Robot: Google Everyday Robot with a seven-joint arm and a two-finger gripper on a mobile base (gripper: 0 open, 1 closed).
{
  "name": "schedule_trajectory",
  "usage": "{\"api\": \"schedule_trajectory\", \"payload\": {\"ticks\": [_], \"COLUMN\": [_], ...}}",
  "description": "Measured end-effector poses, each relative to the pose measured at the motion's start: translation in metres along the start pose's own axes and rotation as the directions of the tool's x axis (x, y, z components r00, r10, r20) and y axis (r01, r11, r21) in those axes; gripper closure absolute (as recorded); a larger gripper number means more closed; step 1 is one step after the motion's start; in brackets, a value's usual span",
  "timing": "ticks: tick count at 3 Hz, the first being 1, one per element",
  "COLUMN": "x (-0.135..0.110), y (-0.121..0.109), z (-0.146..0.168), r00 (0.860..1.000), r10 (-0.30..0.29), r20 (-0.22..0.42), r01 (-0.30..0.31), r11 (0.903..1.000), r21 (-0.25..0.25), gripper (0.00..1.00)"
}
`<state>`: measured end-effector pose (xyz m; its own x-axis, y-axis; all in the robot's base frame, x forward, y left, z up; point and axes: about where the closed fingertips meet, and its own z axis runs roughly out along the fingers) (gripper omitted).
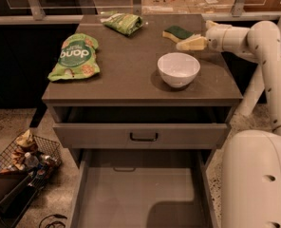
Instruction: Place sponge into middle drawer
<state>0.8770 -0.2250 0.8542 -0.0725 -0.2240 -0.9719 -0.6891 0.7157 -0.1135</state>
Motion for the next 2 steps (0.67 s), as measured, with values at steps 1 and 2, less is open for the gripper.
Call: {"api": "schedule_trajectory", "payload": {"ticks": [1, 2], "x": [0.015, 0.026], "y": [-0.005, -0.006], "z": [0.021, 0.041], "r00": [1.000, 0.998], "r10": [0.026, 0.063], "r20": [0.002, 0.003], "r01": [-0.026, -0.063], "r11": [0.9996, 0.9979], "r21": [0.011, 0.013], "gripper": [0.00, 0.00]}}
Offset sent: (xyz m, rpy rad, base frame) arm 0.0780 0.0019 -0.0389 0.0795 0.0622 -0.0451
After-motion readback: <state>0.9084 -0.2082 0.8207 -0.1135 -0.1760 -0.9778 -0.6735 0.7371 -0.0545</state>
